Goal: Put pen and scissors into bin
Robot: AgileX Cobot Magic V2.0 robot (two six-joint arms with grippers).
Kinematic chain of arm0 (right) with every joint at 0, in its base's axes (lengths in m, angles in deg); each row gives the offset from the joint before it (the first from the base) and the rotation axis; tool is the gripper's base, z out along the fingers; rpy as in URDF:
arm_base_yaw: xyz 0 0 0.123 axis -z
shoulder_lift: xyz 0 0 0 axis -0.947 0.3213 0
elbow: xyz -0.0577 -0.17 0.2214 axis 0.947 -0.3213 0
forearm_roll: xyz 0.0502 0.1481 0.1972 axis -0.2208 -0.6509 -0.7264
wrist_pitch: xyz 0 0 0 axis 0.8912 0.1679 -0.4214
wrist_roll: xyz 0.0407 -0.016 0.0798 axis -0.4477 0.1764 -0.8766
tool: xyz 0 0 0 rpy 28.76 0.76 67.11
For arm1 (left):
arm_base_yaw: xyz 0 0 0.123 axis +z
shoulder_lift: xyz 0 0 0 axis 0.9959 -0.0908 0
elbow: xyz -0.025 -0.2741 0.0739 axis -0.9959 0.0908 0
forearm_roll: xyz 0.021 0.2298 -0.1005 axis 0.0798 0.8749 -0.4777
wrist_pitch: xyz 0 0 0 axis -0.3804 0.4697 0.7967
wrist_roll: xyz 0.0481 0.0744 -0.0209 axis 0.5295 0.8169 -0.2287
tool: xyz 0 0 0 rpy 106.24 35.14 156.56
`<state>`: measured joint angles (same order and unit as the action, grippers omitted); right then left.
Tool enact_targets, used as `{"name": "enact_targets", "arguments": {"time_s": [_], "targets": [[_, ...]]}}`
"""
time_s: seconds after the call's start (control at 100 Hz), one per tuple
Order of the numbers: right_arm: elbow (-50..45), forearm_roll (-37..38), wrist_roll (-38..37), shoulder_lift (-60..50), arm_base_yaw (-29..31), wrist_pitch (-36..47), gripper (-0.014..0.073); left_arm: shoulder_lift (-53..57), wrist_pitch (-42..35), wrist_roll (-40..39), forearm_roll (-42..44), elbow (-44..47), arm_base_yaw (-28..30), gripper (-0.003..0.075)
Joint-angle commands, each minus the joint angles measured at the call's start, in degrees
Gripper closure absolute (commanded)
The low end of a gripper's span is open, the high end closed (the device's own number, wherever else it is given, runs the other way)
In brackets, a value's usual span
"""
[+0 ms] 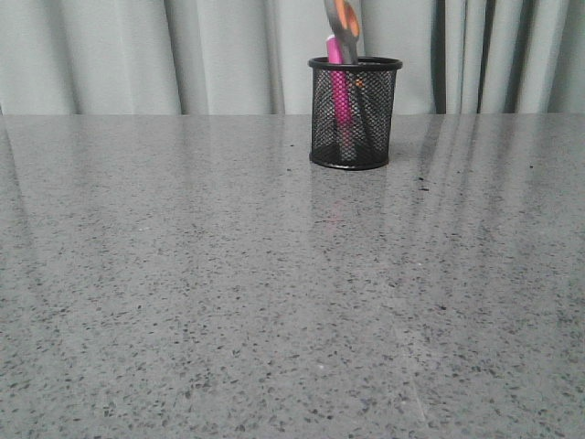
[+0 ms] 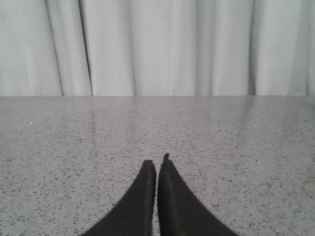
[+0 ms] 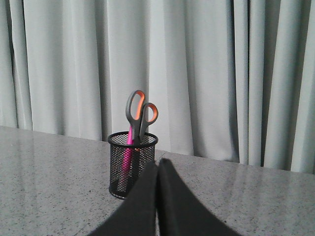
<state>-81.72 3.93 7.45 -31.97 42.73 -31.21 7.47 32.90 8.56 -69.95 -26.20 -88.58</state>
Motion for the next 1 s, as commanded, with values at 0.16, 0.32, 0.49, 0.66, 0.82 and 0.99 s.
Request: {"name": "enact_targets", "arguments": {"time_s": [0.16, 0.32, 0.49, 0.66, 0.82, 0.99], "targets": [[1.56, 1.10, 0.46, 0.39, 0.35, 3.40, 0.0670, 1.89, -4.94, -0.68, -0.61, 2.57, 0.06, 0.0739], [1.56, 1.10, 0.46, 0.39, 0.35, 3.40, 0.0670, 1.89, -4.94, -0.68, -0.61, 2.57, 0.06, 0.0739], [1.56, 1.10, 0.46, 0.39, 0.35, 3.40, 0.0670, 1.89, -4.94, -0.68, -0.61, 2.57, 0.06, 0.0739], [1.56, 1.10, 0.46, 0.39, 0.35, 4.05, 0.0670, 1.89, -4.94, -0.68, -0.61, 2.57, 0.06, 0.0739], [0.47, 4.84, -0.10, 0.12, 1.42, 1.93, 0.0670, 1.89, -4.94, -0.68, -0.61, 2.57, 0.06, 0.0739], [0.07, 16.26, -14.67, -1.36, 11.22, -6.32, 0.0670, 1.89, -4.94, -0.68, -0.61, 2.57, 0.06, 0.0739]]}}
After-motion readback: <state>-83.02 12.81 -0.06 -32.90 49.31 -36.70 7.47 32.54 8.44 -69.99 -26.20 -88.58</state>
